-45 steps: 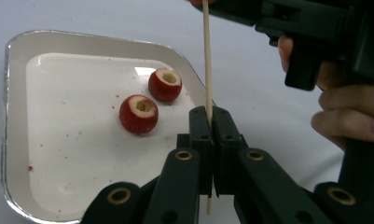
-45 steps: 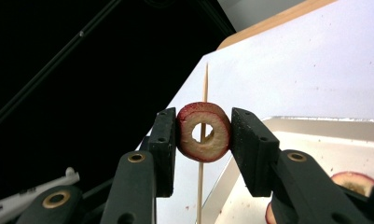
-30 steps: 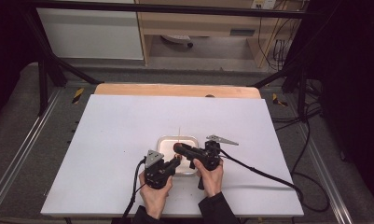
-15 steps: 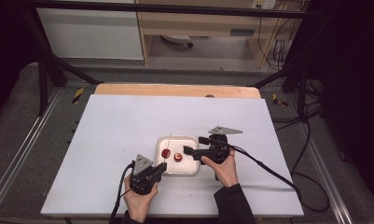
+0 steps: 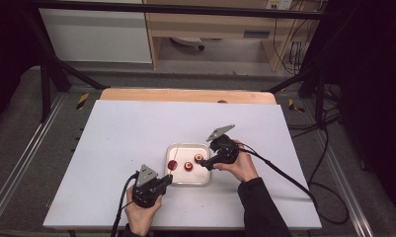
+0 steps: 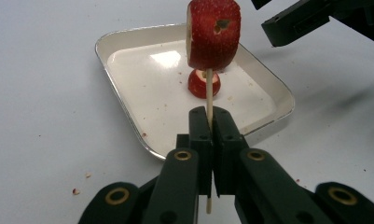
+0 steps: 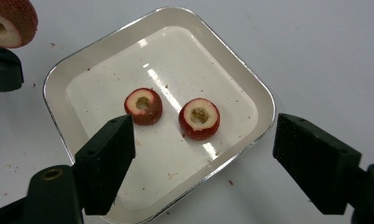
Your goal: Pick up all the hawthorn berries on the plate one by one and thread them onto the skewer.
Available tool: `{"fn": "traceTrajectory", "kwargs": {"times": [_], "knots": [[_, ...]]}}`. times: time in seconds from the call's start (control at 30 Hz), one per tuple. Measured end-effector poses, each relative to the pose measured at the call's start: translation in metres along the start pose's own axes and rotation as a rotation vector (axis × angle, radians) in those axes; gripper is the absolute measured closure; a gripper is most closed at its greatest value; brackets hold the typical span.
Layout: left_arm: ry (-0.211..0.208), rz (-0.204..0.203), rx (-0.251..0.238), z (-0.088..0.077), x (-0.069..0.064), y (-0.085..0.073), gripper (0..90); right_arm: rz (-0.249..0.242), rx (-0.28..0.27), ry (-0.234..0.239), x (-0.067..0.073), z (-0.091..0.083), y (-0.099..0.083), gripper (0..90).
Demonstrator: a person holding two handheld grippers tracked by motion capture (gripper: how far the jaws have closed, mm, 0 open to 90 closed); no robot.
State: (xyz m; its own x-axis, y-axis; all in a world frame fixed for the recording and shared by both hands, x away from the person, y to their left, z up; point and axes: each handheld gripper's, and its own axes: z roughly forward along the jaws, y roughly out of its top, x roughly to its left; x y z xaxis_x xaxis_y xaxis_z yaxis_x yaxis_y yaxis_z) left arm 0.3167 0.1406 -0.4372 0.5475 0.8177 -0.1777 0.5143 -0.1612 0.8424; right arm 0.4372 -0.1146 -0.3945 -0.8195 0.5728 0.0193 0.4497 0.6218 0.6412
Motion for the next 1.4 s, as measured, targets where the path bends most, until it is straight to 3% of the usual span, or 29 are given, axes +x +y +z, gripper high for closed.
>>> {"fn": "traceTrajectory", "kwargs": {"times": [0.23,0.7,1.13,1.3,1.4], "knots": [[0.0,0.011,0.001,0.0,0.002,0.0,87.8,-0.051,0.099,0.028,-0.001,0.017,0.015,31.1],[-0.008,0.021,0.014,0.0,0.004,-0.002,87.8,-0.093,0.249,0.069,-0.004,0.046,0.029,46.9],[-0.013,0.03,0.02,0.001,0.005,-0.002,87.8,-0.106,0.284,0.083,-0.009,0.053,0.028,58.8],[-0.013,0.029,0.019,0.001,0.004,-0.002,87.8,-0.074,0.288,0.08,-0.009,0.053,0.029,59.3],[-0.012,0.02,0.009,0.0,0.004,-0.002,87.8,-0.023,0.238,0.09,-0.008,0.048,0.031,59.4]]}}
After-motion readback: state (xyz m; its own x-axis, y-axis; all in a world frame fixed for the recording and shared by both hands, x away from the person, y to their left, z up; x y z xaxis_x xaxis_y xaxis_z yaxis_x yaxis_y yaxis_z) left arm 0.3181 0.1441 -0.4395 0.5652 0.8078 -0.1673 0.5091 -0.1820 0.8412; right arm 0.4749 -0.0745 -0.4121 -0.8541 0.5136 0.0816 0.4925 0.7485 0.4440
